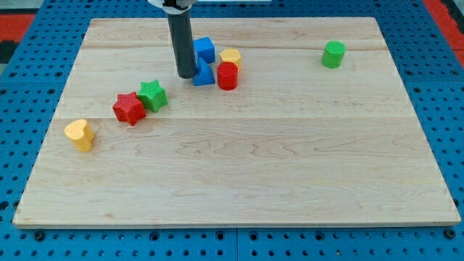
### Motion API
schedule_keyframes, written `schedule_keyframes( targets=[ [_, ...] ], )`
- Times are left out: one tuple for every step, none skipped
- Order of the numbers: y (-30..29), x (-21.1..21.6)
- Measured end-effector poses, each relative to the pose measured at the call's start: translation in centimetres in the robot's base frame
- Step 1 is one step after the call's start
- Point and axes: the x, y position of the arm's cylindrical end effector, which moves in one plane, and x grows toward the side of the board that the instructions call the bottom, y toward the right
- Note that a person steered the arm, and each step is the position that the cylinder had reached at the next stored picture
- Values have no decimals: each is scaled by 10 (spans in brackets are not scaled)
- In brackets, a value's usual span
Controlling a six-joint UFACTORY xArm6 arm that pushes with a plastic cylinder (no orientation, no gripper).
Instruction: Push the green circle below to the yellow hexagon
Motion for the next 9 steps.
schedule_keyframes(
  targets=[
    [-17,-27],
    [-17,-56],
    [23,-64],
    [63,-64],
    [62,-50],
    [62,-30],
    [93,-21],
    [98,8],
    [113,24]
  ],
)
